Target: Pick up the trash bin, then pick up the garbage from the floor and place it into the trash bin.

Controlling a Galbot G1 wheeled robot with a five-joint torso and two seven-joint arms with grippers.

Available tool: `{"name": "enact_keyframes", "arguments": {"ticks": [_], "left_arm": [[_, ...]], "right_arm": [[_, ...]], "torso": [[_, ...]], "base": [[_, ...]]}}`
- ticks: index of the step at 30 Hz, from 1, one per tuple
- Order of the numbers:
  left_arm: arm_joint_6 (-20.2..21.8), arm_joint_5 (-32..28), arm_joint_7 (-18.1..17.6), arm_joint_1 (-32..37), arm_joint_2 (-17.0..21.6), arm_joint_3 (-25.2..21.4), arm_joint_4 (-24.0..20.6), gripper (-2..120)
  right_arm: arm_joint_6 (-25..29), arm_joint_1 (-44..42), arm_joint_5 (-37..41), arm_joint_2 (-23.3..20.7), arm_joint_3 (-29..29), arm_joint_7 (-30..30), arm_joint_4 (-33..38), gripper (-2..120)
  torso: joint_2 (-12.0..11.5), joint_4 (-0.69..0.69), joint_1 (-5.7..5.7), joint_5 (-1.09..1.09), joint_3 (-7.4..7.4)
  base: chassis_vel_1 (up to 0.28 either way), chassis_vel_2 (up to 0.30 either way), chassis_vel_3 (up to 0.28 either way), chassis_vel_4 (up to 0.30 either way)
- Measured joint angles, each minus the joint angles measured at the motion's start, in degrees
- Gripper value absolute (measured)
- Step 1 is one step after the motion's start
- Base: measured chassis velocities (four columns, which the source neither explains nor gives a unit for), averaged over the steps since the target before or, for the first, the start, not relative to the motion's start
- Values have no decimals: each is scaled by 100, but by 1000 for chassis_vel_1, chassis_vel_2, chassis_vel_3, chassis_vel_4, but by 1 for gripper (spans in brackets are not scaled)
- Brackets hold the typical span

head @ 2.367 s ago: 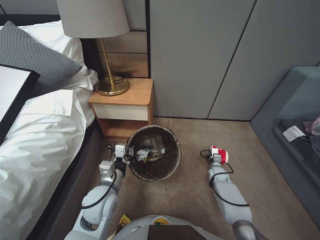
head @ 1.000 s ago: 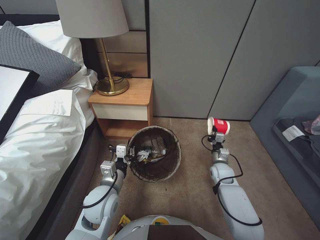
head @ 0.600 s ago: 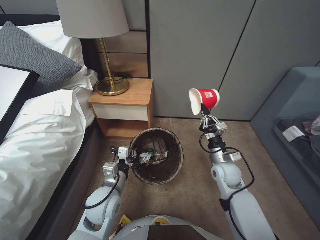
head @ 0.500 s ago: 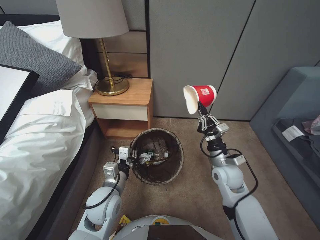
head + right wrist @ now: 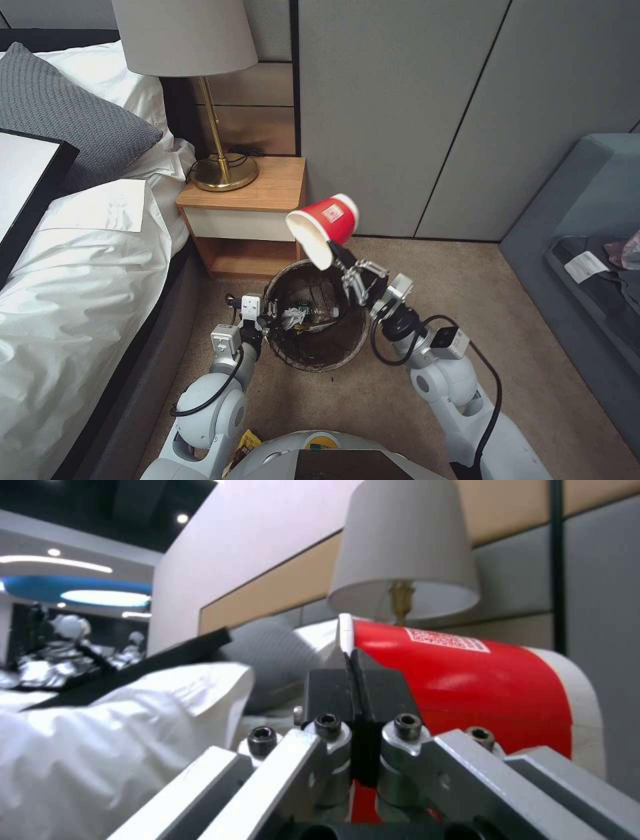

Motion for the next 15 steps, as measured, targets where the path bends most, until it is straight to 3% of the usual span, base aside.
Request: {"name": "enact_keyframes", "arguments": {"ticks": [15], "left_arm": [[61, -125, -27, -88, 5, -75, -34, 0]], "right_arm": [[267, -570, -517, -31, -291, -234, -382, 0]], "torso": [[0, 0, 0, 0, 0]], "base": [[0, 0, 0, 0]]}}
